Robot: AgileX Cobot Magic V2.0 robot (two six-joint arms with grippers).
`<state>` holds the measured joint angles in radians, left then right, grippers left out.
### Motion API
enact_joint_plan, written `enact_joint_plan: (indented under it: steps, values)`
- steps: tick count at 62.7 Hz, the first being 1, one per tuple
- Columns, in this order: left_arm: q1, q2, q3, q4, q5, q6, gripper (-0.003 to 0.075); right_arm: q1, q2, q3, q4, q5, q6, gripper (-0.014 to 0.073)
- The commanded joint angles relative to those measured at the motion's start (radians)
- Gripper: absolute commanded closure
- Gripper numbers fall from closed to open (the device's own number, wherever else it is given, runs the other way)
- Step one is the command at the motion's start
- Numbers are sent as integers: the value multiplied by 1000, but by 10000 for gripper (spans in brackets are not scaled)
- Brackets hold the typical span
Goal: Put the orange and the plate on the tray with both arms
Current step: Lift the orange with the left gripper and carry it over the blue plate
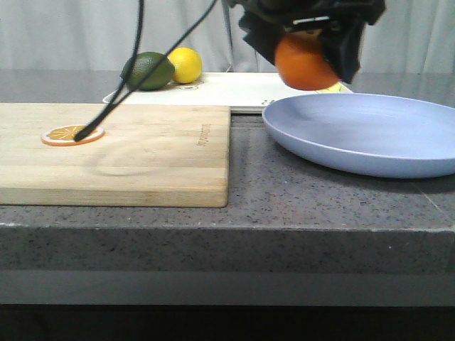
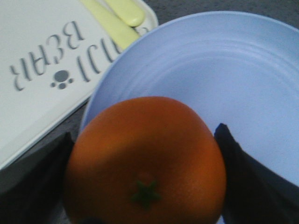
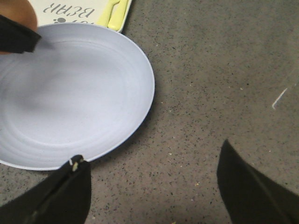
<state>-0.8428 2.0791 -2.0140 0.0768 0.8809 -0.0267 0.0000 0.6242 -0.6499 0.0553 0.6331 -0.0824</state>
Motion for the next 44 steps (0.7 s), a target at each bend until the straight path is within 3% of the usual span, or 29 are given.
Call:
enact_joint_plan:
  steps: [1,19,31,44]
  values:
    - [-27,-20,-83,-6,-41,1,268,-5,5,-34,-11,-72,-11,25]
    - [-63,84,-183,-13,-31,1,264,-5,5,-34,-11,-72,-11,25]
    - [-73,93,-191,-18,-32,1,160,-5,5,-34,-11,-79,-11,25]
    - [-75,93,-191,-43,-30,1,125,-5,5,-34,-11,-79,-11,25]
